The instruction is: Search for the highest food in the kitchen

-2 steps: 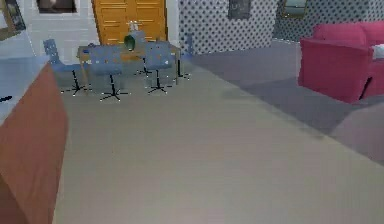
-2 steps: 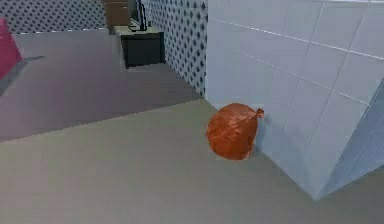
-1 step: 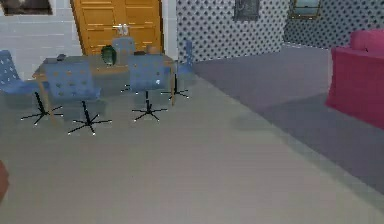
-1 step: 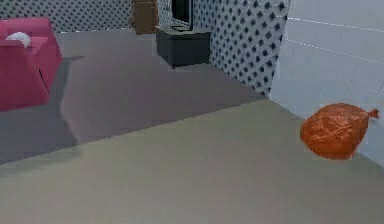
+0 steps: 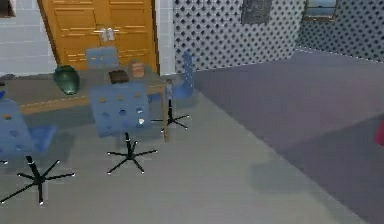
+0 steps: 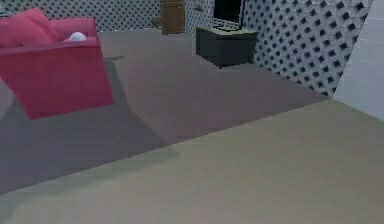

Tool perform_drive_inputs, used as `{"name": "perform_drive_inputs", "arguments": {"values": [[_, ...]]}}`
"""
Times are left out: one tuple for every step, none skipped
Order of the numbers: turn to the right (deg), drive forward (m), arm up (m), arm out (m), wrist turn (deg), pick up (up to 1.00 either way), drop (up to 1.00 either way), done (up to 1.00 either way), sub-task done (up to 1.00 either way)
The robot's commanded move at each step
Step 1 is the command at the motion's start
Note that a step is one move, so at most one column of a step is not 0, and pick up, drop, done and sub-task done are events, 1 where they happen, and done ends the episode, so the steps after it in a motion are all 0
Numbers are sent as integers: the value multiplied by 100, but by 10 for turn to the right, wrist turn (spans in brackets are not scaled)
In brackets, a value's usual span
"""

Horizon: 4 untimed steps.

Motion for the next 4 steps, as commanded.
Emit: {"name": "perform_drive_inputs", "arguments": {"values": [[30, 0, 0, 0, 0, 0, 0, 0, 0], [0, 100, 0, 0, 0, 0, 0, 0, 0], [90, 0, 0, 0, 0, 0, 0, 0, 0], [0, 15, 0, 0, 0, 0, 0, 0, 0]]}}
